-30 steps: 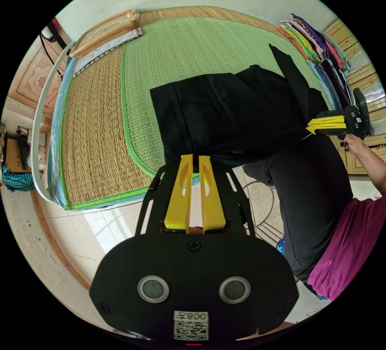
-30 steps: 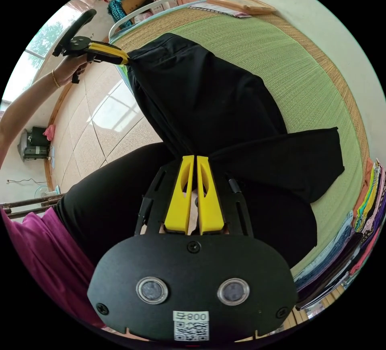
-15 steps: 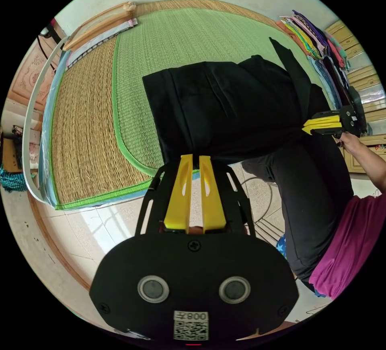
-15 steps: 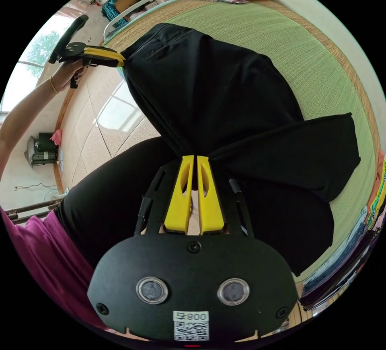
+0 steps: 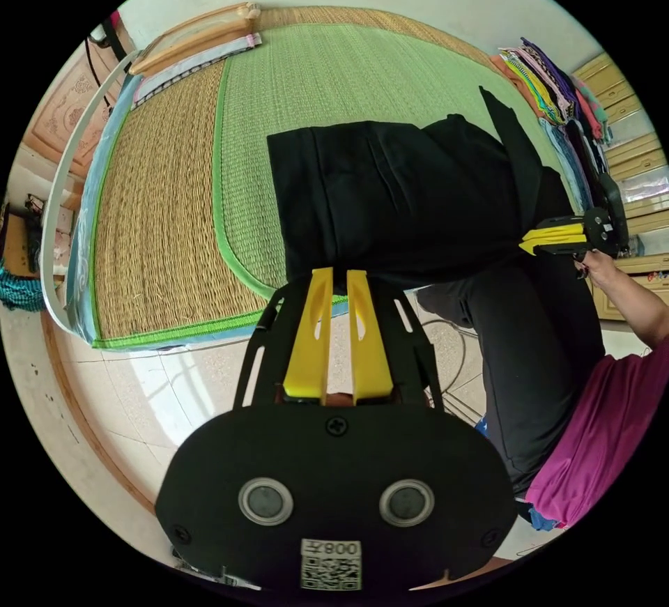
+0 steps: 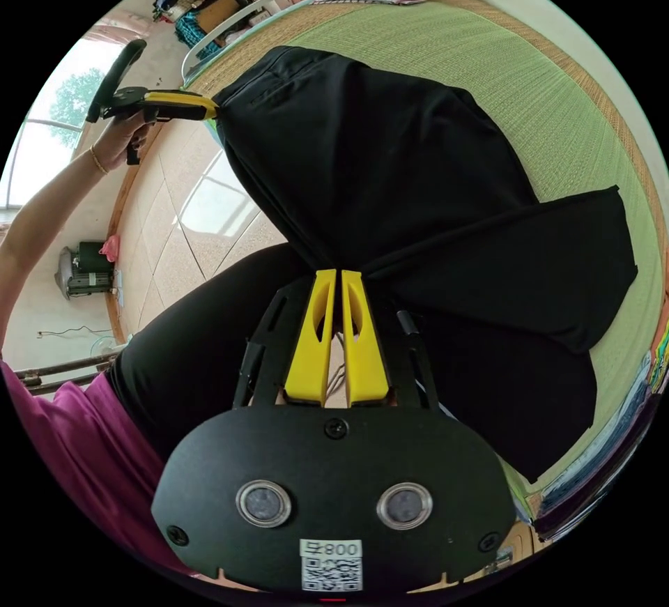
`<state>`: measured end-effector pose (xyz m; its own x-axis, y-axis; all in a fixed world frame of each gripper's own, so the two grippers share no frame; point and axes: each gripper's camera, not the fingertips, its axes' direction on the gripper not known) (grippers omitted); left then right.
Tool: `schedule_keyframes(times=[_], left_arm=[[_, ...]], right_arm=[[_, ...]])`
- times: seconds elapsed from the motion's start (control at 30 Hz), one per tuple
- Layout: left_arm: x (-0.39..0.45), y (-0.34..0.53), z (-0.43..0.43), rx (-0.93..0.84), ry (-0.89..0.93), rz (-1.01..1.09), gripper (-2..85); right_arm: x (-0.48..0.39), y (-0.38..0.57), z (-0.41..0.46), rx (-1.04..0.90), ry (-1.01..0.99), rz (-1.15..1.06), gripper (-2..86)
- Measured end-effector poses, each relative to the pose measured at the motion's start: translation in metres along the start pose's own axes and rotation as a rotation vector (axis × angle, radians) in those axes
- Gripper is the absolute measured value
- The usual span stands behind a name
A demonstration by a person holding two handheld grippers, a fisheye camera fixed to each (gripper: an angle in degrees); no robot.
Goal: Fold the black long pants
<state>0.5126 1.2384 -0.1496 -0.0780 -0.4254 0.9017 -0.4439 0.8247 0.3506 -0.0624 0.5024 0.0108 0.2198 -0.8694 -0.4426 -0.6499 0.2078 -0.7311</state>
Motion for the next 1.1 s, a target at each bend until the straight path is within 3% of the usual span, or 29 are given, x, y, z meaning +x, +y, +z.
schedule_keyframes(times=[0.27,0.53,0.67,1.1], left_arm=[[0.023,0.049,-0.002,0.108,0.108,-0.076,1.3],[0.1,0.025,0.037,0.132,0.26,-0.012,0.4],[0.125,0.016,0.065,0.036,0.225,-0.014,0.2],[0.189,0.005,0.059,0.095,0.251,-0.019,0.3]], right_arm=[[0.022,0.004,0.029,0.027,-0.035,0.018,1.5],[0.048,0.007,0.055,0.035,-0.069,0.028,1.9],[0.064,0.014,0.067,0.051,-0.094,0.049,2.1],[0.14,0.049,0.082,0.209,-0.288,0.155,0.3]])
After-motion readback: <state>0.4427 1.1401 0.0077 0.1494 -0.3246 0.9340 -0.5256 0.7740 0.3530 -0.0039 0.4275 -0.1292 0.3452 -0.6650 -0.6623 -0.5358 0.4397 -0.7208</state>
